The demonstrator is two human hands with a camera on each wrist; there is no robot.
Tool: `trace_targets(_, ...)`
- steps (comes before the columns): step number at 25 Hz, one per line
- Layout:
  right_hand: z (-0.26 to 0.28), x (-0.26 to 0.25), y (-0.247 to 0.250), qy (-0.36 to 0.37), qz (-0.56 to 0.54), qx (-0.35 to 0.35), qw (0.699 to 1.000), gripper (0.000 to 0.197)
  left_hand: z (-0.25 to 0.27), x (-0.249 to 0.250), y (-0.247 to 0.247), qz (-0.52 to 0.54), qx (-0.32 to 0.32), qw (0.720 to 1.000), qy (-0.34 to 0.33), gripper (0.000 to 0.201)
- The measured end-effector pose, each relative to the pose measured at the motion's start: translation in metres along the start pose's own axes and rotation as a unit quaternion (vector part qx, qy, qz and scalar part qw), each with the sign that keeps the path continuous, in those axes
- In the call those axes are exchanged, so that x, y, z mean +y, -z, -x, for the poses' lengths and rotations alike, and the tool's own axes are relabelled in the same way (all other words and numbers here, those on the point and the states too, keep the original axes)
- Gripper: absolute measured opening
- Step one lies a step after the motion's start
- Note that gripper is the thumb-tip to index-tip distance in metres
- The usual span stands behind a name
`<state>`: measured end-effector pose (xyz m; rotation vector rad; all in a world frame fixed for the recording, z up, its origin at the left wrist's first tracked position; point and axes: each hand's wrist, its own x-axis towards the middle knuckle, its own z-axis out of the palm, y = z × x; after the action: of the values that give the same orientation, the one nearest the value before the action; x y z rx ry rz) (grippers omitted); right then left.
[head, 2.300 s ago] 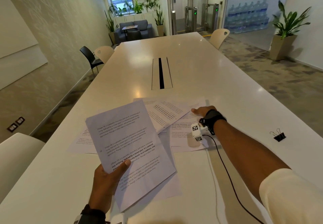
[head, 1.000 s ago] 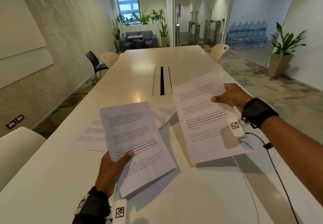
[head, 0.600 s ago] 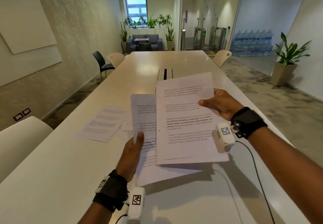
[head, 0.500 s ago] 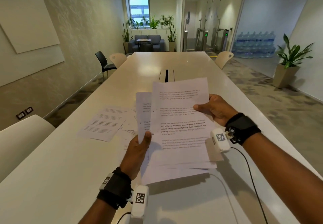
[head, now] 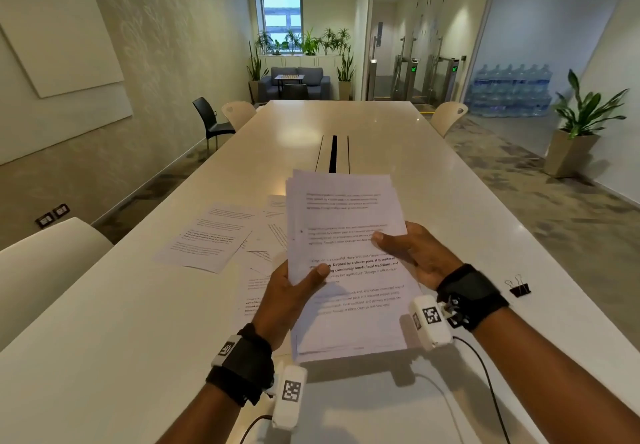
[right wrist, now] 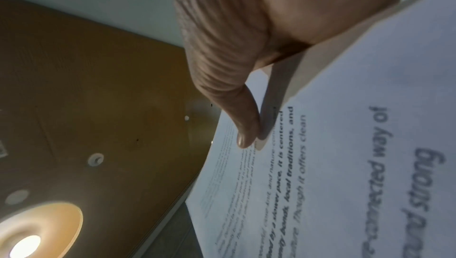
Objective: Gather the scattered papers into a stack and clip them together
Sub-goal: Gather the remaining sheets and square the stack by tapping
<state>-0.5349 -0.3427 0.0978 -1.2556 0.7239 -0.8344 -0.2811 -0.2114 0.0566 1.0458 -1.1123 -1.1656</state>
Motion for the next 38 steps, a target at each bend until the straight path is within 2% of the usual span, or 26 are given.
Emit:
trace_targets(6,0.011,-0.006,-0.002,0.087,0.015,0.111,0.990,0.061,-0.014,-0.002,-0.008,-0.057,0.013,0.997,-0.046,0.033)
trace_targets(10,0.019,-0.003,0.007,0.118,0.031,0.160,0.979,0.060,-0.033,-0.008,-0.017,-0.024,0.045,0.998,-0.029,0.031)
trace_targets(14,0.025,0.022,0.017,0.101,0.034,0.163,0.981,0.058,-0.046,-0.021,-0.030,-0.009,0.039,0.999,-0.011,0.041)
trace_targets(20,0.030,0.038,0.016,0.083,0.037,0.168,0.982,0.057,-0.052,-0.029,-0.035,0.024,0.031,0.999,0.005,0.038)
trace_targets(24,0.033,0.047,0.019,0.059,0.046,0.147,0.986,0.059,-0.048,-0.030,-0.027,0.028,0.012,0.999,0.015,0.038)
trace_targets(27,0.035,0.054,0.024,0.067,0.049,0.171,0.982,0.057,-0.045,-0.034,-0.012,-0.002,0.007,0.999,0.034,0.042)
trace_targets(29,0.036,0.053,0.030,0.083,0.045,0.193,0.977,0.052,-0.046,-0.036,0.007,-0.085,0.061,0.992,0.067,0.053)
trace_targets(30,0.037,0.052,0.032,0.093,0.043,0.202,0.974,0.049,-0.046,-0.037,0.022,-0.186,0.111,0.971,0.100,0.060)
trace_targets(31,0.039,0.050,0.035,0.101,0.039,0.212,0.971,0.046,-0.048,-0.041,0.038,-0.320,0.158,0.923,0.145,0.071)
trace_targets(32,0.040,0.048,0.037,0.107,0.036,0.220,0.969,0.045,-0.047,-0.042,0.054,-0.440,0.188,0.854,0.205,0.086)
trace_targets(33,0.042,0.046,0.039,0.110,0.034,0.226,0.967,0.044,-0.045,-0.043,0.066,-0.515,0.203,0.791,0.260,0.100)
trace_targets(34,0.044,0.045,0.040,0.113,0.035,0.228,0.966,0.045,-0.043,-0.043,0.074,-0.550,0.208,0.752,0.298,0.108)
trace_targets(35,0.044,0.044,0.041,0.113,0.037,0.229,0.966,0.046,-0.043,-0.046,0.080,-0.564,0.208,0.733,0.319,0.113)
trace_targets(36,0.044,0.044,0.041,0.111,0.038,0.232,0.966,0.047,-0.041,-0.047,0.083,-0.565,0.205,0.729,0.326,0.115)
trace_targets(38,0.043,0.044,0.040,0.110,0.038,0.233,0.965,0.055,-0.044,-0.050,0.088,-0.543,0.205,0.751,0.314,0.122)
